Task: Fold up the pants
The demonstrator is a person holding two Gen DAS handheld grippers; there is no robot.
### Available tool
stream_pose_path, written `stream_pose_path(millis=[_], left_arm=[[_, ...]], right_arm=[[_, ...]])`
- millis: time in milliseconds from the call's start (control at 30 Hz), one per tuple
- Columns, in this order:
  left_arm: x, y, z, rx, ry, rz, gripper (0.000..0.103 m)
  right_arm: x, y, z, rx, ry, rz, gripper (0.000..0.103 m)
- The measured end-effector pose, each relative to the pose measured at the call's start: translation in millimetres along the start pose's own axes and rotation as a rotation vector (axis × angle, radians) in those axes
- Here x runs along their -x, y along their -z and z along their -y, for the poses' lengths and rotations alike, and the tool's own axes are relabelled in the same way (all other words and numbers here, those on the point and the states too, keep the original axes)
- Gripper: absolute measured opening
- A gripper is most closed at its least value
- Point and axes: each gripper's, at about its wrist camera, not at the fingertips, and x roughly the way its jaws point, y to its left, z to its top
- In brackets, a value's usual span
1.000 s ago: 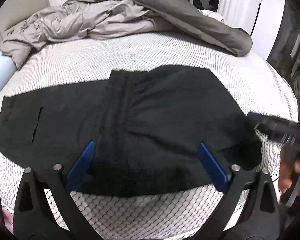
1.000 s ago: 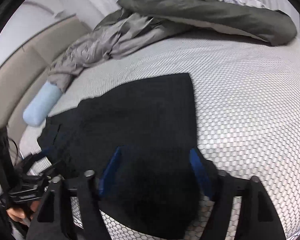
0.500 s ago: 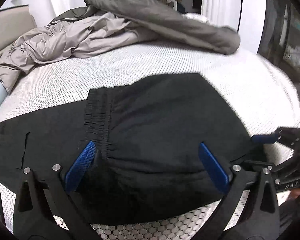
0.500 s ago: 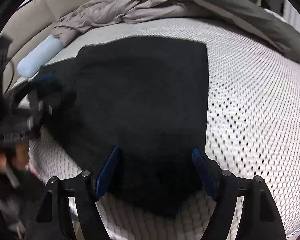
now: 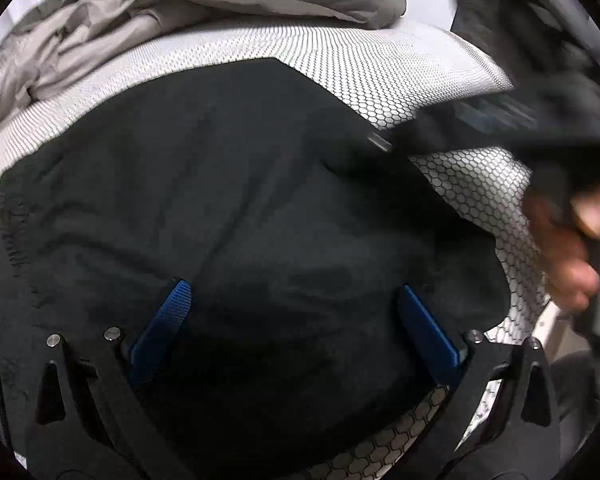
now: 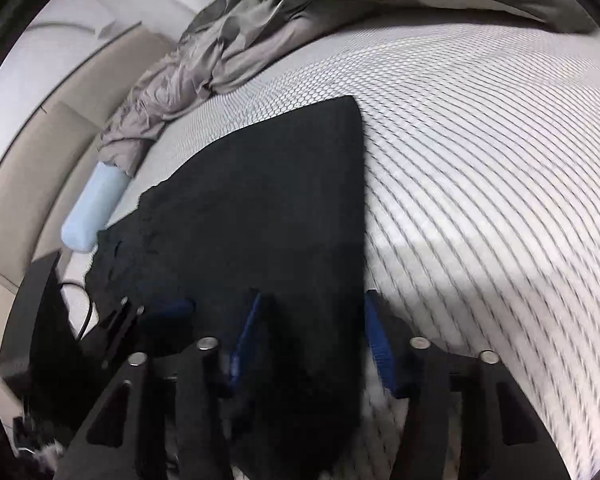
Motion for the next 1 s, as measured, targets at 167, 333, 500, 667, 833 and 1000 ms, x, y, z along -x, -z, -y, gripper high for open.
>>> stream_pose_path(millis=[167, 333, 500, 667, 833, 1000], left_arm=[[1, 5, -10, -0.033, 0.044, 0.002, 0.103], [5, 10, -22, -0.054, 0.082, 0.017, 0.103], [12, 15, -28, -0.054, 0.139, 0.040, 0.102], [15, 16, -45, -0.008, 0.158, 0.041, 0.102], [16, 19, -41, 0.013, 0.144, 0.047, 0.102], [33, 20, -48, 0.057, 0.152, 0.066, 0.102]], right_arm=[[-37, -72, 19, -0.070, -0.027, 0.000, 0.018], [-68, -133, 23, -0.081, 0.059, -0.007, 0.017], [-60, -134, 13, -0.085, 0.069, -0.011, 0.029], [-10, -42, 14, -0.034, 0.045, 0.018, 0.028], [36, 48, 11, -0.016, 0.062, 0.049, 0.023], [53, 78, -6, 0.040, 0.050, -0.026, 0.025]])
